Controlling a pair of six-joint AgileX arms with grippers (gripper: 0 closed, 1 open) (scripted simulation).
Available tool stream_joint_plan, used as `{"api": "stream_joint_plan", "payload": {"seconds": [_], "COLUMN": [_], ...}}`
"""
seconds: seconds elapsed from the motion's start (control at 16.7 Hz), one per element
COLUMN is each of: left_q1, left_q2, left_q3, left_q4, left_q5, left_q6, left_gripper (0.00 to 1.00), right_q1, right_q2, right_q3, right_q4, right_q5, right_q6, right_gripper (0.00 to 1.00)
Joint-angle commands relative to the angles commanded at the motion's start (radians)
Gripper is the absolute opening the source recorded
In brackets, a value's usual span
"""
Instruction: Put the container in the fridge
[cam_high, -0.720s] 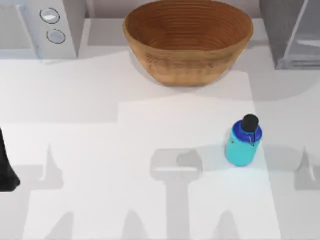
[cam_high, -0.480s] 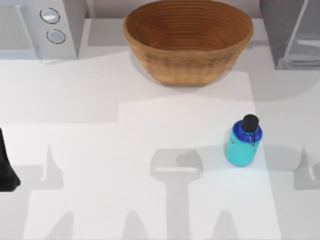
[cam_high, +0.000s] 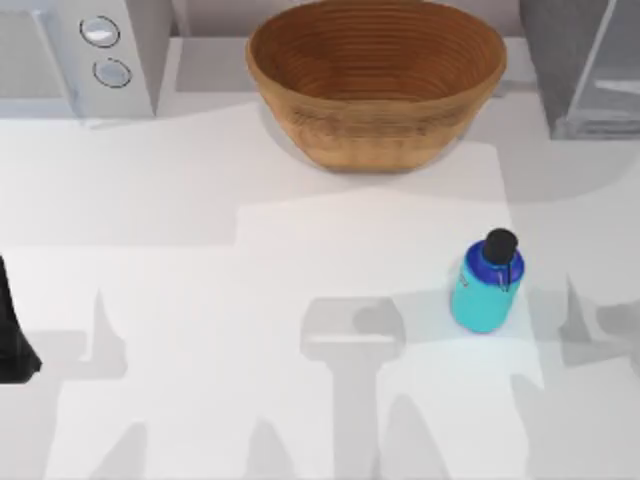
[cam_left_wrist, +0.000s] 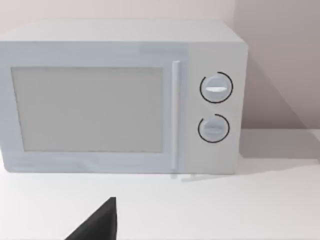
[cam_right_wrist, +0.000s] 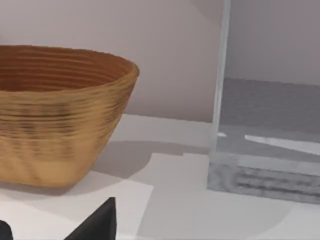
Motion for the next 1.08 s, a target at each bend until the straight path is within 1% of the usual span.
{"api": "stream_joint_plan", "payload": {"seconds": [0.72,0.9,1.08], "left_q1": [0.000,0.000,0.000], "left_q2": [0.000,0.000,0.000], "left_q3": [0.000,0.000,0.000], "left_q4": [0.000,0.000,0.000], "left_q5": [0.000,0.000,0.000], "left_q6": [0.000,0.000,0.000], "left_gripper": [1.00,1.00,1.00], "right_q1": [0.072,0.088,0.099], "right_q2": [1.052,1.267,1.428], "right_q3": [0.048,0.057,0.065], "right_q4": [0.865,1.040,1.174], "right_q5": [-0.298,-0.359,-0.405], "right_q6": [-0.068,-0.083,-0.094], "right_gripper": [1.00,1.00,1.00]}}
